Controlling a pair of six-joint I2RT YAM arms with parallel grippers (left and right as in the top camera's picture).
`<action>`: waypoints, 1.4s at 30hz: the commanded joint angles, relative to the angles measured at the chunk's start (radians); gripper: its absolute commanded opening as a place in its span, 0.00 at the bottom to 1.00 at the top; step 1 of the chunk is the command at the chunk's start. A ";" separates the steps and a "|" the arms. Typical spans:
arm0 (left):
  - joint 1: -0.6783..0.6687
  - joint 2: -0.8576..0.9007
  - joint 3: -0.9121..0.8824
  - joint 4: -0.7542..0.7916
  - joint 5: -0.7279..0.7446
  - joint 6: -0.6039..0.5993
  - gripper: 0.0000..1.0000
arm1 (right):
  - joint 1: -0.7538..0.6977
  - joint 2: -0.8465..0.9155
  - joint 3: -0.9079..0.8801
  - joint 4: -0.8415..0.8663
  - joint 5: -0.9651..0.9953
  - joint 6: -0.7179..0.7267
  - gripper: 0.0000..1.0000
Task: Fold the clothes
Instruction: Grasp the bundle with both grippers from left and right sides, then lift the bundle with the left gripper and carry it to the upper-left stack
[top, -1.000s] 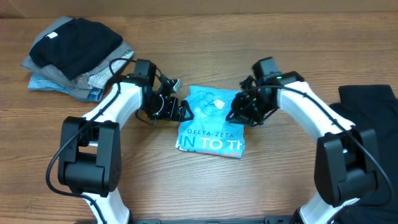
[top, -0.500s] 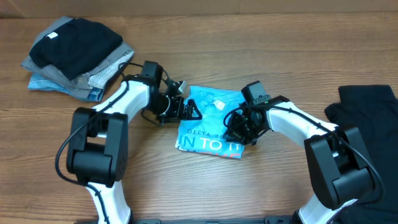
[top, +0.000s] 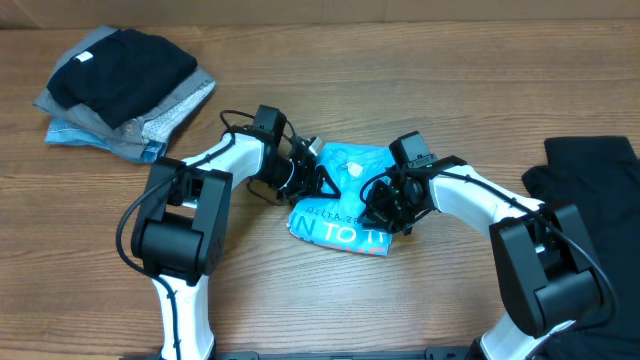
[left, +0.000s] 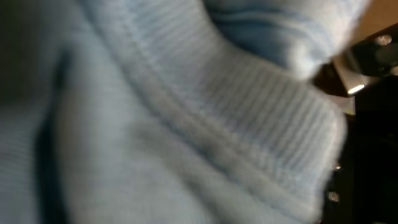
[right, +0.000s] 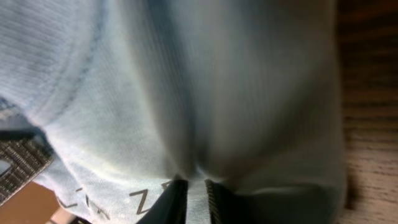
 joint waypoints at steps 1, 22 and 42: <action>-0.018 0.069 -0.039 -0.001 -0.122 -0.018 0.27 | 0.008 0.010 -0.031 -0.014 0.018 0.005 0.14; 0.188 -0.227 0.382 -0.323 -0.118 -0.038 0.04 | -0.047 -0.269 0.245 -0.362 0.080 -0.179 0.09; 0.609 -0.249 0.615 0.121 -0.052 -0.159 0.04 | -0.046 -0.270 0.246 -0.400 0.080 -0.179 0.08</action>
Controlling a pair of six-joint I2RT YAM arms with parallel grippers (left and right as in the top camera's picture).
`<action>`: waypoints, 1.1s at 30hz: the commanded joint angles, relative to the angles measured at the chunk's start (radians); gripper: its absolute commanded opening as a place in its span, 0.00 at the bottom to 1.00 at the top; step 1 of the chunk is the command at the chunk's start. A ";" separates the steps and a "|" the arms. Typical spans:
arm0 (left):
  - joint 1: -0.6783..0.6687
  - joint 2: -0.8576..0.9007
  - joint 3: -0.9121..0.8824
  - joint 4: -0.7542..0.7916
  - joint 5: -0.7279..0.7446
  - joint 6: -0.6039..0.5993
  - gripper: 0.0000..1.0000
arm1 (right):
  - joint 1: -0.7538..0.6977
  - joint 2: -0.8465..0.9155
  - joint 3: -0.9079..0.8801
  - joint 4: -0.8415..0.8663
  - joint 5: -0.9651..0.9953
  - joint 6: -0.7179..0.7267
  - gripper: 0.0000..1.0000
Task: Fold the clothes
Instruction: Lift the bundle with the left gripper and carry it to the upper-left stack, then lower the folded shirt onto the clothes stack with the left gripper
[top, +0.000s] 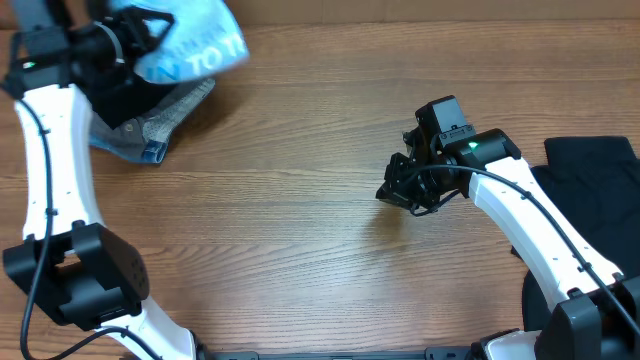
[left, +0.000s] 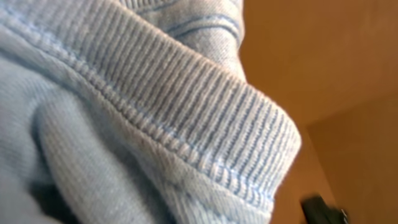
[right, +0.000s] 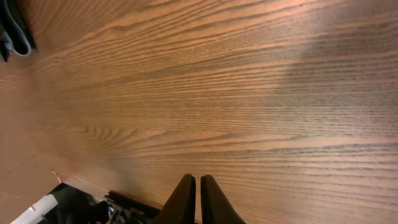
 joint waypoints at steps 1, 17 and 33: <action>0.031 0.000 0.028 0.057 0.040 -0.017 0.04 | -0.001 -0.006 0.014 -0.013 0.003 -0.006 0.08; 0.142 0.248 0.028 0.357 -0.024 -0.002 0.04 | 0.036 -0.006 0.013 -0.077 0.003 0.004 0.07; 0.237 0.321 0.031 0.235 0.011 -0.096 0.25 | 0.106 -0.006 0.013 -0.073 0.015 0.027 0.07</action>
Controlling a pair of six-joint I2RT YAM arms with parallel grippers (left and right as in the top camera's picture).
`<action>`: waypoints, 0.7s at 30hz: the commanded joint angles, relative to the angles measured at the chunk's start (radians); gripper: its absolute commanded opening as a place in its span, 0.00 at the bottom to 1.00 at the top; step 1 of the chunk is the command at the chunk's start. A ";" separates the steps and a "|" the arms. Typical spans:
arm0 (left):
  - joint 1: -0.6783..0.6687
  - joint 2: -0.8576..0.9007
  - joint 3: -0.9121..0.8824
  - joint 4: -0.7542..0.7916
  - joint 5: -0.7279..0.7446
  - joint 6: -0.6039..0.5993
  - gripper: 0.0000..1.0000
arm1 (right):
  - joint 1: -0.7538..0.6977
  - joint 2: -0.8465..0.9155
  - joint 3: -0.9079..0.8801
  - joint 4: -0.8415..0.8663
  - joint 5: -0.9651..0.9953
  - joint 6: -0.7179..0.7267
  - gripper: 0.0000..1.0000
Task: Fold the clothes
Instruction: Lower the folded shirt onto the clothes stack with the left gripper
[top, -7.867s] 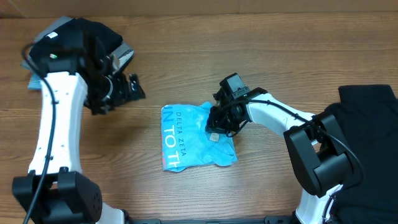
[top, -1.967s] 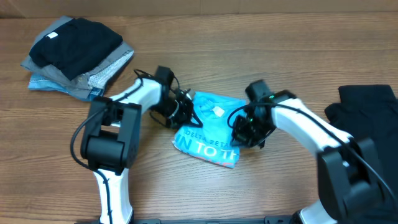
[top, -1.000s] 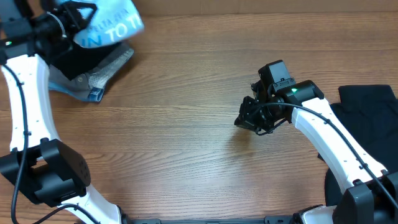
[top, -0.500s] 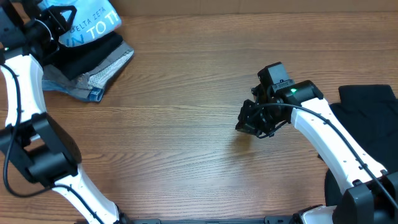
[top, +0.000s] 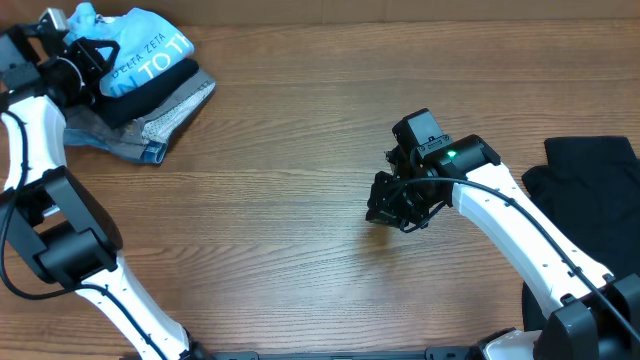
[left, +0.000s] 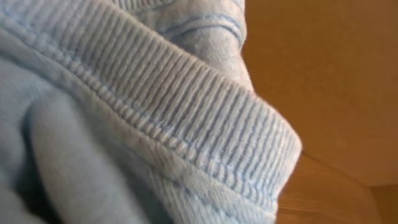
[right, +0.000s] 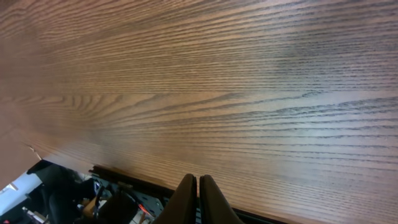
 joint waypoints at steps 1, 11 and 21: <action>0.051 -0.003 0.029 -0.003 0.070 -0.077 0.28 | 0.001 -0.006 0.013 0.006 0.012 0.006 0.07; 0.129 -0.048 0.038 -0.034 0.187 -0.068 0.60 | 0.001 -0.006 0.013 0.005 0.015 0.006 0.07; 0.045 -0.074 0.037 -0.352 -0.067 0.233 0.61 | 0.001 -0.006 0.013 0.027 0.019 0.006 0.07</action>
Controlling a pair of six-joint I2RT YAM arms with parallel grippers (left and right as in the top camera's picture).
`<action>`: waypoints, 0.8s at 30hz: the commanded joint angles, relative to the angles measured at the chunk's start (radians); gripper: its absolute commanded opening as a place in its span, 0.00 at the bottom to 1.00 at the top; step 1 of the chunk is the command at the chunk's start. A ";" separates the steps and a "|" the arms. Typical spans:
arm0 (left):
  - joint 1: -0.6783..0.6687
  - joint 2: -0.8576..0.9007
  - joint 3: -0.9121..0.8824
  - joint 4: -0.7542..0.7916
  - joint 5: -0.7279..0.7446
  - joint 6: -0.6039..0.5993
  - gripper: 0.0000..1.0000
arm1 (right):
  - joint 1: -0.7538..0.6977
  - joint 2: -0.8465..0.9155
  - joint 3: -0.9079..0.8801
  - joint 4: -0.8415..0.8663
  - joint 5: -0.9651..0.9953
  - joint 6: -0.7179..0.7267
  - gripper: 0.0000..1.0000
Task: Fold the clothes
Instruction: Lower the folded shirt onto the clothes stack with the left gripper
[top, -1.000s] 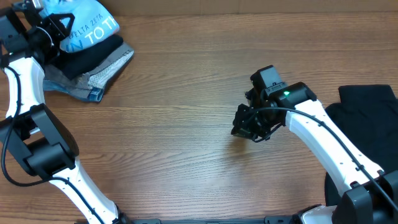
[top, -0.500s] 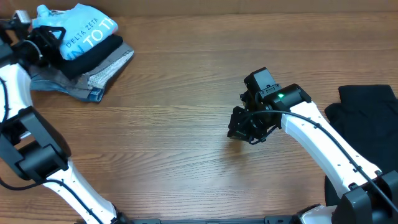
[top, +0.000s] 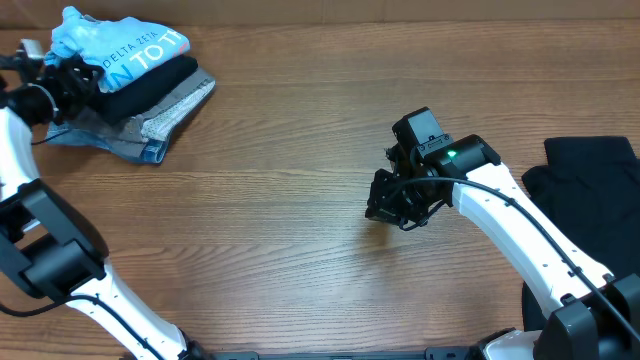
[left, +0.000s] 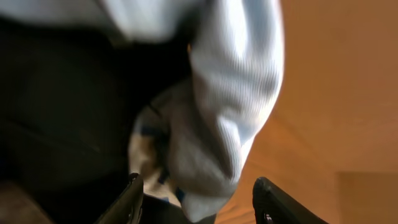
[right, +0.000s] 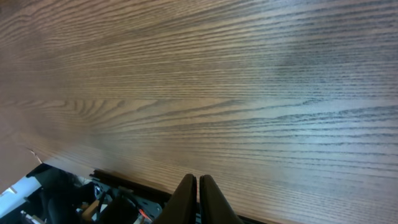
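Note:
The folded light blue shirt (top: 120, 45), printed with white letters, lies on top of the stack of folded clothes (top: 165, 105) at the far left. My left gripper (top: 68, 80) sits at the stack's left side. In the left wrist view it is open (left: 199, 202), with a fold of the blue shirt (left: 233, 118) hanging just ahead of the spread fingers and dark cloth (left: 62, 112) beside it. My right gripper (top: 395, 205) hovers over bare wood mid-table, shut (right: 198, 193) on nothing.
A crumpled black garment (top: 590, 175) lies at the table's right edge. The stack holds a black piece (top: 145, 78), a grey one and blue denim (top: 110, 140). The wooden table (top: 290, 230) runs between the stack and the right arm.
My left gripper has opened and let go of the blue shirt, which now rests flat on the stack. The gripper sits slightly further left. The right arm has not moved.
Both grippers were on the folded blue shirt at mid-table. Then my left gripper held it alone in the air above the stack at far left, while the right was shut over bare wood. The shirt then touched the stack, and now lies there released.

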 joint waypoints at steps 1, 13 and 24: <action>-0.051 -0.043 0.022 -0.021 -0.147 0.153 0.62 | 0.001 -0.006 0.013 0.007 0.009 0.003 0.07; -0.116 -0.043 0.022 0.012 -0.269 0.179 0.22 | 0.001 -0.006 0.013 0.006 0.009 0.002 0.07; -0.083 -0.107 0.022 -0.039 0.044 -0.020 0.04 | 0.001 -0.006 0.013 0.006 0.012 -0.001 0.06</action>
